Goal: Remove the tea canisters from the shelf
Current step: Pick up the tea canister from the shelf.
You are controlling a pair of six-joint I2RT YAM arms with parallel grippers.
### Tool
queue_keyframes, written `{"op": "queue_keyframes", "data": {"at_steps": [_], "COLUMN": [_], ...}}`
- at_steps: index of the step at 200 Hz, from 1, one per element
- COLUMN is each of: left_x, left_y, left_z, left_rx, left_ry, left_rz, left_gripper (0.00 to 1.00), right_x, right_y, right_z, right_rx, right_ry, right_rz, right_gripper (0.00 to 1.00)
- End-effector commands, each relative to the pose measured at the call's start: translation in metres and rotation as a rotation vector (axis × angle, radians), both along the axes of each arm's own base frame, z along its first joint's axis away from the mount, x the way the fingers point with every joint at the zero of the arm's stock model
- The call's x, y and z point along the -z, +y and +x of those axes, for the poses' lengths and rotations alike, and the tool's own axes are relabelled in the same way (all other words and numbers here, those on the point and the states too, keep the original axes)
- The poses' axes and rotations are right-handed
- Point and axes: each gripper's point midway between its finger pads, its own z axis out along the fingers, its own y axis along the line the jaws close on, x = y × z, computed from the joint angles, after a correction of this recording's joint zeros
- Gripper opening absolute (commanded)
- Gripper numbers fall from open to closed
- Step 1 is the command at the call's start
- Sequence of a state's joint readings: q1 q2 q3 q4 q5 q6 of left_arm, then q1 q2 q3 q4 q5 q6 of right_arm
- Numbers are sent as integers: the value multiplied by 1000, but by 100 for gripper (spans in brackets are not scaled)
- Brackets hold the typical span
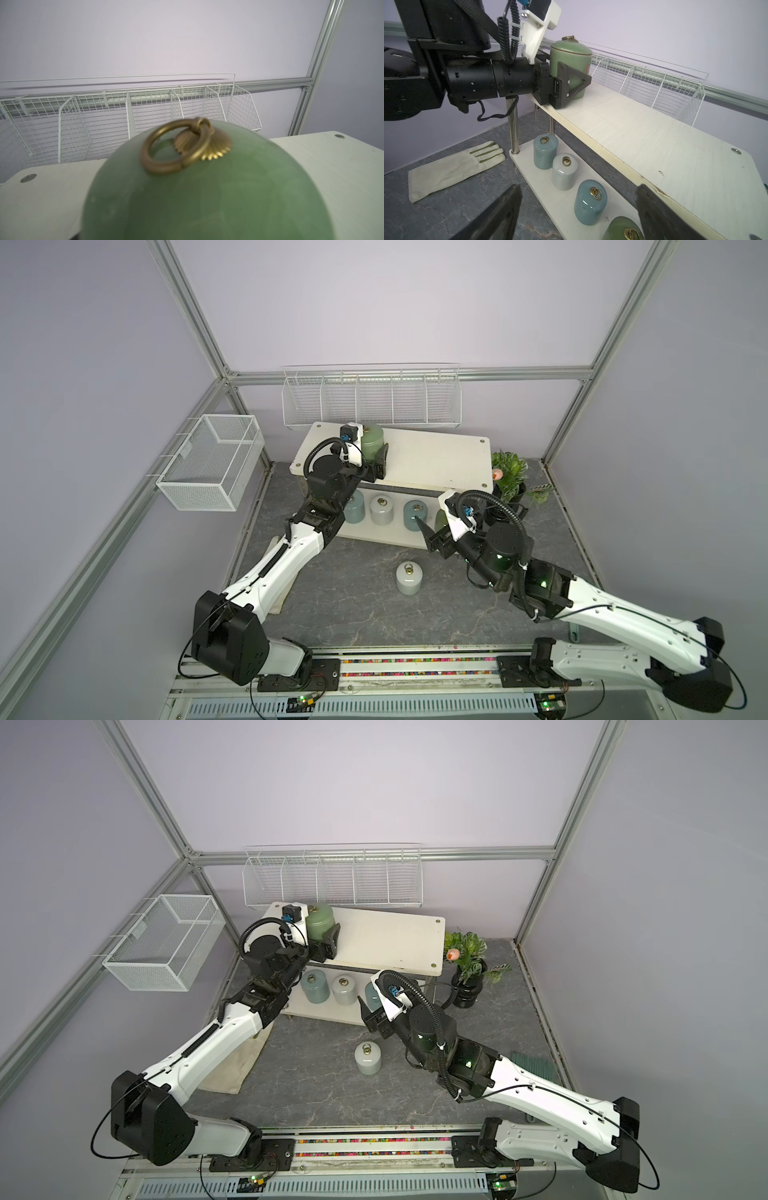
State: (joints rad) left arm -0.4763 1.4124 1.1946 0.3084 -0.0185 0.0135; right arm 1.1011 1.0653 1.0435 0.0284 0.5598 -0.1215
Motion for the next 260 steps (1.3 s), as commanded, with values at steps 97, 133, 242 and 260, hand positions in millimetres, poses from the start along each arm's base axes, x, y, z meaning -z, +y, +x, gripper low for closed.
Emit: {"op": "queue_keyframes", "data": {"at_steps": [97, 133, 242, 260], "left_x": [3, -10, -40, -44], "left_y": [4, 8, 24, 28], "left_z": [-9, -24, -72, -79], "left_rx": [2, 19, 57, 57], "left_ry": [-2, -29, -88, -99], "left_rz": [36, 37, 29, 23], "left_gripper": [78, 78, 78, 78], "right_x": [-7, 1, 10, 12], "right_y": [1, 5, 0, 0], "right_z": [3, 9, 21, 22], "right_rx": [7, 19, 62, 63], "right_ry": [-18, -12, 4, 8], "right_rz": [15, -10, -14, -18], "right_gripper": [89, 89, 89, 89]}}
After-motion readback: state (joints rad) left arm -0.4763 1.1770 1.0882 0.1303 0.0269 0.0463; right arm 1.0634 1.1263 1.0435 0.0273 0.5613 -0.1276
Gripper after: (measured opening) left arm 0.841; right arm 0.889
